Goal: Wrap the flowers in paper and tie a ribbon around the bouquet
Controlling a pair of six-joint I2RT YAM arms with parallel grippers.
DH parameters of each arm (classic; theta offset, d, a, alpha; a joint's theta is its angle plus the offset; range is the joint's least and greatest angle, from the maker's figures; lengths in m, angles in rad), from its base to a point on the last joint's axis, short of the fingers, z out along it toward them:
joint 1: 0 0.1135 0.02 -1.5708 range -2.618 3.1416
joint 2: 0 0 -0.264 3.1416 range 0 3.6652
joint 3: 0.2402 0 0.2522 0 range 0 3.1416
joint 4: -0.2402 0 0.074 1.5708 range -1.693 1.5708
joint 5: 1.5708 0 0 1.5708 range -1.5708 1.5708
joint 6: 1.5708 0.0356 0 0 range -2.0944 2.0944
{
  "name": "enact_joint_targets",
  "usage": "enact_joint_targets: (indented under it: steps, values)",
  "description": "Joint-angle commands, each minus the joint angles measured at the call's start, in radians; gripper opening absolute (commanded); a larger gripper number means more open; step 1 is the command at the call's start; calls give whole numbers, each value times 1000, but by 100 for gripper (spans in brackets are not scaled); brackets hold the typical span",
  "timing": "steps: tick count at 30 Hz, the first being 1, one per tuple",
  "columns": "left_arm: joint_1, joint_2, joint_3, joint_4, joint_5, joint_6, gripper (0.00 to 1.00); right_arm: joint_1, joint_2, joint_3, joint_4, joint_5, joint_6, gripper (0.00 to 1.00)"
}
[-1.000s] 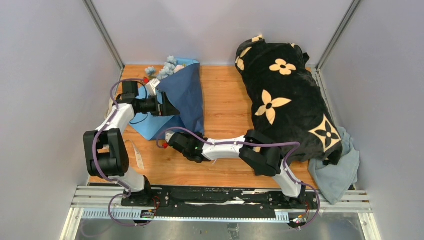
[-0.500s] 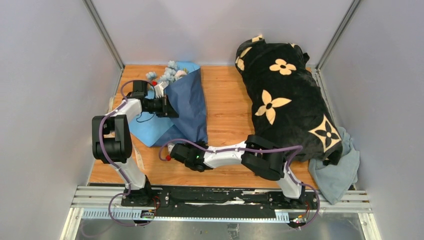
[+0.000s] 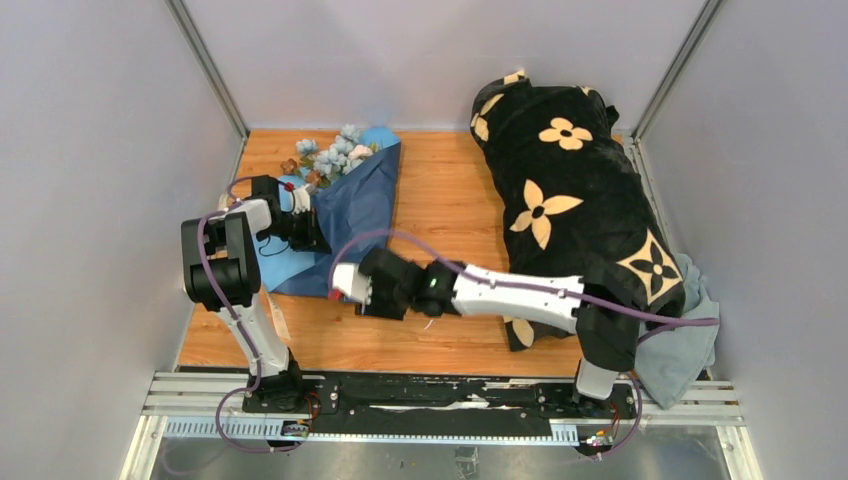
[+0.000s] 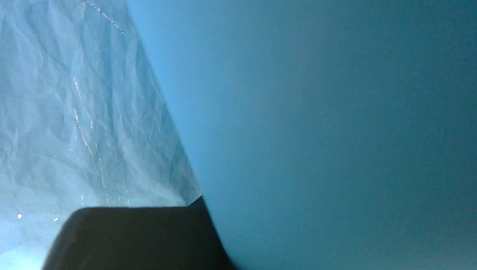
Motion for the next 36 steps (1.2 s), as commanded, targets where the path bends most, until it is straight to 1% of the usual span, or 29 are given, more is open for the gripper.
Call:
enact_joint_targets:
  steps: [1,3,5,6,7,8,9,10,11,13,14,17,19,22,23,24,25,26,28,31,32,33,36]
  values:
    - [-3,28,-47,22,-115,28,0,-232,14,53,57,-509,232,54]
    - [-3,19,-59,38,-142,24,0,-317,82,100,164,-617,392,50]
    - [-3,16,-63,37,-171,31,0,-380,153,131,307,-700,534,46]
    - [-3,14,-64,35,-180,39,0,-402,182,135,381,-705,597,46]
    - [-3,12,-66,33,-186,42,0,-420,216,143,427,-667,655,47]
    - [-3,10,-68,32,-190,43,0,-438,242,155,406,-587,719,47]
    - [-3,6,-71,29,-184,49,0,-458,261,155,384,-522,808,50]
    - [-3,5,-70,25,-180,59,0,-482,261,108,399,-492,878,56]
    - [-3,4,-70,19,-177,71,0,-505,250,48,473,-504,954,73]
    - [-3,4,-70,19,-180,82,0,-537,233,-60,635,-525,1067,76]
    - [-3,4,-70,18,-180,82,0,-546,236,-75,672,-538,1091,76]
    - [-3,8,-65,15,-177,80,0,-546,282,-50,678,-601,1111,77]
    - [-3,12,-60,10,-177,79,0,-547,328,-37,724,-635,1143,77]
    - [-3,14,-57,5,-183,79,0,-546,393,-14,760,-648,1186,76]
    - [-3,13,-58,4,-185,78,0,-546,406,-11,767,-643,1200,71]
    - [-3,12,-58,3,-187,80,0,-547,415,-13,785,-640,1218,64]
    - [-3,11,-60,2,-192,82,0,-547,421,-18,805,-645,1233,53]
    - [-3,8,-60,1,-196,83,0,-547,425,-18,821,-648,1243,48]
    - [-3,5,-63,-1,-210,90,0,-548,427,-17,840,-662,1260,34]
    - [-3,4,-66,1,-236,88,0,-550,425,-17,867,-700,1264,12]
    - [-3,5,-63,0,-244,83,0,-551,420,-24,878,-709,1267,3]
    - [-6,7,-61,-6,-250,81,0,-552,412,-37,895,-716,1271,0]
    - [-34,-11,-57,-45,-264,87,0,-565,378,-97,939,-735,1285,0]
